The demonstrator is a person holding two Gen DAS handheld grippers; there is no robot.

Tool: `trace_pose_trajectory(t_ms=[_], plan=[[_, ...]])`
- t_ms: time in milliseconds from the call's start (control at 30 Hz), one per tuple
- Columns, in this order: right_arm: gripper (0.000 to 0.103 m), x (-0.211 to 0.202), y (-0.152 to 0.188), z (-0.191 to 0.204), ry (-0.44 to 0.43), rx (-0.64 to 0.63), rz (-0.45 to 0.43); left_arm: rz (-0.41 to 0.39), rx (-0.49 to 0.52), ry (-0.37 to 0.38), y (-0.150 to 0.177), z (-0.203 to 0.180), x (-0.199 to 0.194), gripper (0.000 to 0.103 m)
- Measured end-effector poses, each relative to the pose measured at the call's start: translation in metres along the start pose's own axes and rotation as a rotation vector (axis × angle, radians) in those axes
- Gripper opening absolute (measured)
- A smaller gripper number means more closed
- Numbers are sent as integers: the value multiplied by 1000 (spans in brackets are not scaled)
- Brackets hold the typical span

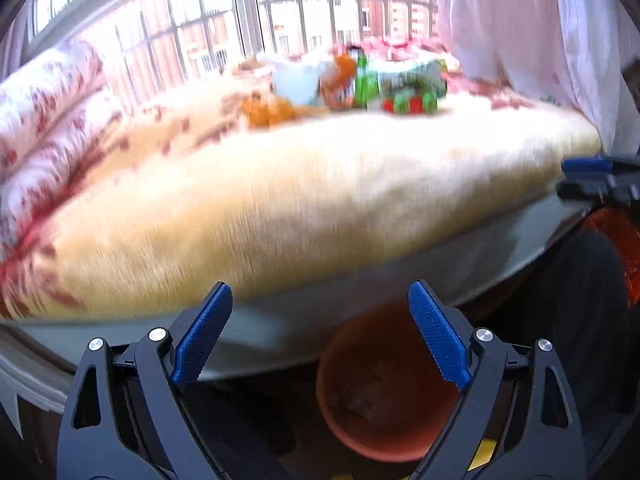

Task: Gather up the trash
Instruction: 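Lower both held items into the orange bucket and open both grippers, then grasp the green snack bag with the right gripper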

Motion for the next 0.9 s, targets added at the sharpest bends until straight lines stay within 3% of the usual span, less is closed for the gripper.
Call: trace_pose_trajectory(t_ms=[200,400,600,633,700,733,767,900], plan=[[87,20,-91,-41,44,36,-146,-57,-42,4,-41,-4,3,90],[87,76,-122,-78,26,118,-118,-55,-51,7,-55,-9,22,90],[87,132,-131,-93,-40,201,-56,-50,-50,9,-59,-11,34,90],[85,137,-131,-92,-59,216,-49,-57,-40,1,-60,-11,35,90],[62,140,-130,-87,-100,252,-29,-61,-27,-11,-61,-13,37,90],[59,137,-130,-85,-90,256,-31,-63,-20,-12,-62,-14,38,90],[48,130,-128,-81,-92,247,-35,-66,-18,-13,-63,-14,37,90],[33,108,-120,-64,-111,225,-47,-73,-21,-4,-63,-16,36,90]])
Point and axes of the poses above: each gripper's, at about its wrist camera, not at the fingertips, and x roughly the way its jaws point, z to its left, y to its underside, the point moved 9 cm from there along x, roughly the way its jaws point, and after that the axes turned 8 degrees about -x, right-handed, at the moved point
